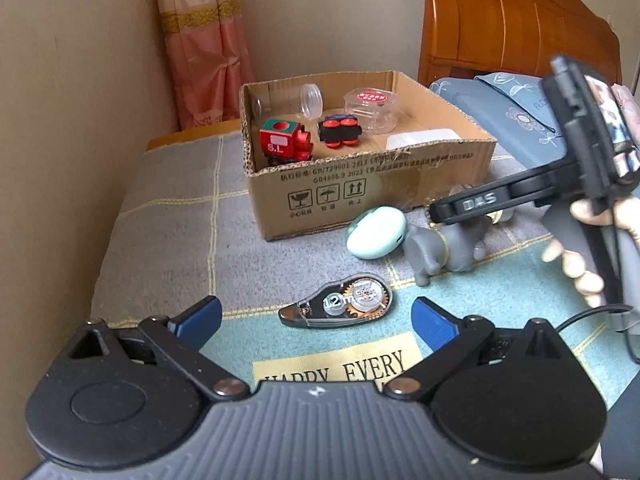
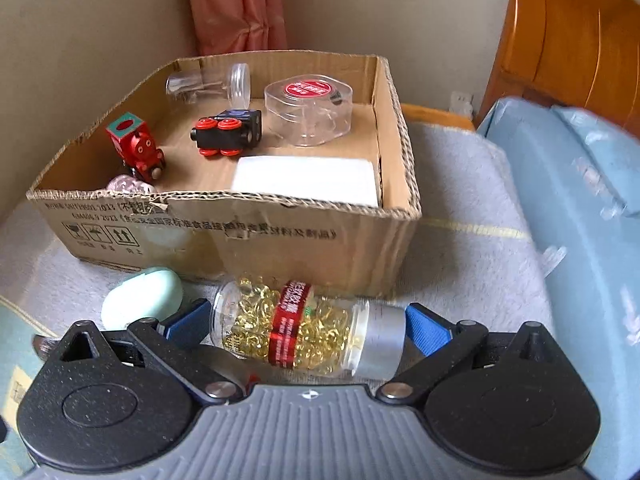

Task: Organize rigid objects
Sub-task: 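Move both tools back toward the tape roller and capsule bottle, then close right tool on gold-capsule bottle while left tool closes on tape roller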

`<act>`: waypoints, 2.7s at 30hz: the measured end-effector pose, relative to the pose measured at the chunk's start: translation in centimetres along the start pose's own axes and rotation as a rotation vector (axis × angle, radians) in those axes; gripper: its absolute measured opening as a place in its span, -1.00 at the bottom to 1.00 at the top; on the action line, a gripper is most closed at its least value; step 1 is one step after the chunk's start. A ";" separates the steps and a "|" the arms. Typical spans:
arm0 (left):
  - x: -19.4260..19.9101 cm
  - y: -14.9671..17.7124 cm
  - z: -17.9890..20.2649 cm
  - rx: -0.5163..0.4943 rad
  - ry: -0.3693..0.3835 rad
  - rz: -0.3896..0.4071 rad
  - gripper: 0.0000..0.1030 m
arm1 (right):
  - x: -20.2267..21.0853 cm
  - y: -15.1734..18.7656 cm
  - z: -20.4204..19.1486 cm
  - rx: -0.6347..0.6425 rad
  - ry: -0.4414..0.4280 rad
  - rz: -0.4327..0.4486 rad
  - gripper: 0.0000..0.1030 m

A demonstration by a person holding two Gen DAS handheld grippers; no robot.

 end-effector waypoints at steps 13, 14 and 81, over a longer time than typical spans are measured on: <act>-3.5 0.2 0.5 0.023 0.033 -0.048 0.95 | 1.7 1.5 4.4 -0.016 0.020 -0.024 1.00; -3.8 0.2 0.6 0.024 0.034 -0.049 0.95 | 1.8 1.5 4.5 -0.004 0.016 -0.018 1.00; -8.7 0.5 -1.3 -0.007 0.051 -0.009 0.94 | 0.2 1.9 4.9 0.305 -0.217 0.014 1.00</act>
Point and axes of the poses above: each gripper's, at about its wrist camera, not at the fingertips, and x roughly against the way its jaws point, z to its right, y to its underside, the point moved 6 cm from there along -x, roughly the way its jaws point, and after that the axes turned 6 degrees about -x, right-handed, at the moved point
